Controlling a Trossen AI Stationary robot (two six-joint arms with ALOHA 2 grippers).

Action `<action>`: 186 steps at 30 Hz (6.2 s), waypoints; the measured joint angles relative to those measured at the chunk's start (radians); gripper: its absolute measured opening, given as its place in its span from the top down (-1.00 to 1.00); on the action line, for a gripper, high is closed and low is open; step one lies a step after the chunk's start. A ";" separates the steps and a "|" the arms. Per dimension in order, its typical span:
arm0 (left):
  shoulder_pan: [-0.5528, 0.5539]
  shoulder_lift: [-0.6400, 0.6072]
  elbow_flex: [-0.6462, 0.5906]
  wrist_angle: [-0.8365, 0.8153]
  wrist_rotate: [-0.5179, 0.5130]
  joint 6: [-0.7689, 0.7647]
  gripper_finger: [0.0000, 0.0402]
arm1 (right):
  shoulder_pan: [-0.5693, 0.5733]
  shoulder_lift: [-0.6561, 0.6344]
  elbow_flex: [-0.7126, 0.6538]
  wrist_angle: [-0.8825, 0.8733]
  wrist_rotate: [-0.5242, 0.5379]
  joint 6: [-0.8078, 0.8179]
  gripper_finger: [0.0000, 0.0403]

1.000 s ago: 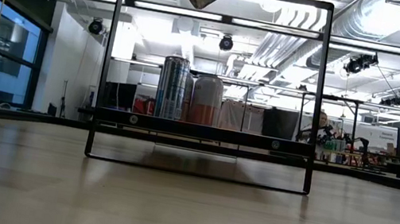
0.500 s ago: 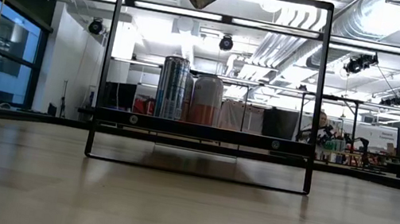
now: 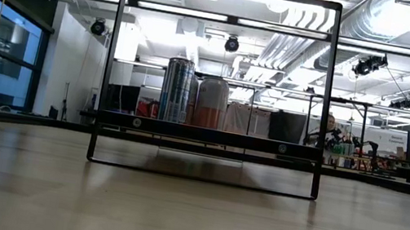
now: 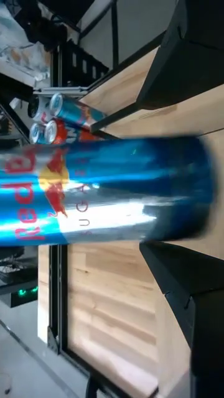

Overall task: Place canned beverage on shelf
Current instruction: Put the blue soda can on the shelf aligned with the other blue soda can

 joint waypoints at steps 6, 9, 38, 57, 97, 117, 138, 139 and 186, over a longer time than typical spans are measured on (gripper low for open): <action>-0.004 0.063 0.000 0.110 0.001 -0.033 -0.61 | 0.000 0.000 0.000 -0.011 -0.008 0.001 -0.10; -0.004 0.066 0.000 0.160 0.001 -0.036 -0.61 | 0.000 0.000 -0.002 -0.029 -0.009 0.006 -0.10; 0.007 0.023 -0.002 -0.040 -0.210 0.035 0.27 | -0.015 -0.009 0.008 -0.008 0.050 0.010 -0.47; -0.056 0.006 -0.436 0.790 -0.490 -0.343 0.27 | 0.074 -0.410 -0.749 0.398 0.198 0.257 -0.50; -0.047 0.394 -0.129 0.879 -0.534 -0.324 -0.18 | -0.038 -0.425 -1.107 1.328 0.367 0.437 -0.09; 0.001 0.032 -0.130 0.270 -0.306 -0.289 -0.39 | -0.036 -0.643 -1.105 0.901 0.357 0.352 -0.09; -0.194 -0.463 -0.268 0.271 -0.814 -0.212 -0.38 | 0.038 -0.151 -0.915 1.017 1.000 0.278 -0.09; -0.194 -0.462 -0.268 0.276 -0.814 -0.212 -0.38 | 0.028 -0.119 -0.878 0.984 1.014 0.277 -0.09; -0.194 -0.462 -0.267 0.375 -0.813 -0.248 -0.38 | -0.048 0.207 -0.558 0.791 0.919 0.347 -0.44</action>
